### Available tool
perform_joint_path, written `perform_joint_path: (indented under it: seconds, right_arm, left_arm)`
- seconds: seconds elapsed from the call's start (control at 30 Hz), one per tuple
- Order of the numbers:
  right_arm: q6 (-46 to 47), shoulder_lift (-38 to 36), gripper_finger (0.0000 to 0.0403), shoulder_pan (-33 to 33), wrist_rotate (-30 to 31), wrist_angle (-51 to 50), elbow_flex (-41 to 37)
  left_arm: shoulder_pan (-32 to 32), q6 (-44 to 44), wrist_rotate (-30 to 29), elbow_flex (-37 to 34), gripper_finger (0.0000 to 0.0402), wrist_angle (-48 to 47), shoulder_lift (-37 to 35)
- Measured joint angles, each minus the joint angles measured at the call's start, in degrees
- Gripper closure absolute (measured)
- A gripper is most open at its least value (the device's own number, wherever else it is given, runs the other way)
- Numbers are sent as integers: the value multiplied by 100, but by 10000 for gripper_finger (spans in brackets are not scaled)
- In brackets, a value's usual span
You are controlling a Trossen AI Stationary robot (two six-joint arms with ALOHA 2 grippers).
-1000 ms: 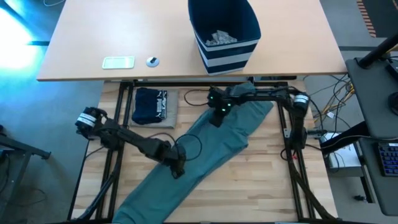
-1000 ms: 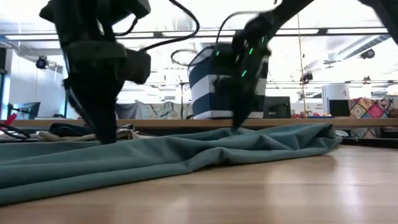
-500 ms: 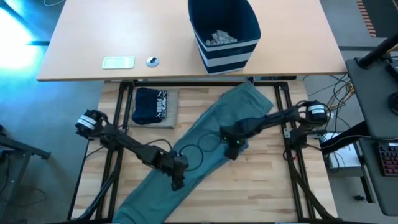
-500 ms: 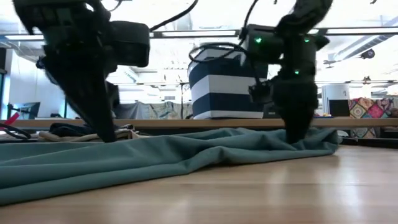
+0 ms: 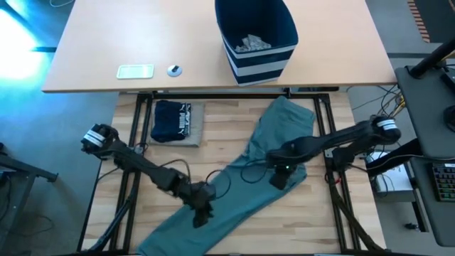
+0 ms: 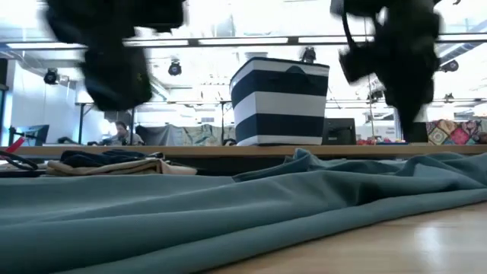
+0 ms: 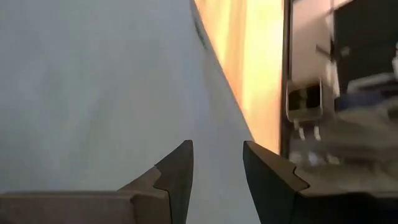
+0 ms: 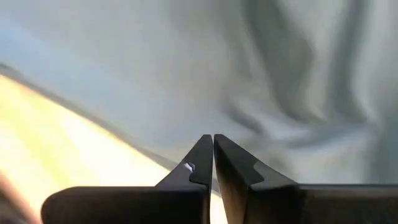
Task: Fold Laundry from Bin
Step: Fold the gray pants
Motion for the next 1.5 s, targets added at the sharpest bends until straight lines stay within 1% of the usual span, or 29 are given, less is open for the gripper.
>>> perform_joint_path:
  seconds: [0.07,0.13,0.2,0.23,0.27,0.33,0.4,0.5,0.57,0.67,0.8,0.9,0.97,1.0,1.1,1.23,1.37,1.5]
  right_arm:
    - [578,-146,390,188,32,644,-21]
    - [1140,-96,390,403,197,1074,-116]
    - [1623,197,390,612,420,1358,-161]
    - [1809,392,390,715,439,1457,-161]
    - [1992,598,390,811,417,1512,-161]
    - [2236,1044,390,994,125,1538,-140]
    - [2448,1503,390,1179,-342,1455,-133]
    - [2751,1913,390,1393,-1117,1182,-20]
    - [2861,2017,390,1501,-1368,945,134]
    - [2880,1952,390,1539,-1227,483,437]
    - [2646,1462,390,1343,-723,-150,1003]
    - [2495,1117,390,1014,92,-1042,1279]
    - [2445,849,391,652,696,-1349,1347]
    - [2372,713,391,408,874,-1413,1339]
    - [1724,502,391,-473,955,-1346,1077]
    - [739,585,391,-1757,927,-853,521]
    - [-240,889,391,-2963,952,-104,-6]
    - [-1240,1307,391,-3860,890,475,-224]
  left_arm:
    - [264,353,-45,0,276,284,122]
    - [530,714,-222,0,276,320,273]
    - [792,994,-483,-14,276,316,434]
    - [910,1105,-544,-30,276,315,532]
    - [1017,1211,-553,-42,276,312,623]
    - [1153,1402,-544,-57,276,296,787]
    - [1178,1587,-478,-71,276,282,892]
    - [1161,1659,-178,-96,276,218,957]
    - [1128,1622,12,-101,276,114,952]
    - [1034,1422,300,-101,276,-194,849]
    - [776,886,659,-138,276,-622,753]
    - [477,543,682,-195,276,-821,729]
    - [264,250,694,-235,276,-840,717]
    - [171,86,671,-238,276,-841,715]
    - [53,-321,502,-251,276,-959,653]
    - [46,-712,384,-260,276,-1138,588]
    - [9,-1298,208,-260,276,-1206,576]
    - [-17,-1859,-108,-270,276,-1172,535]
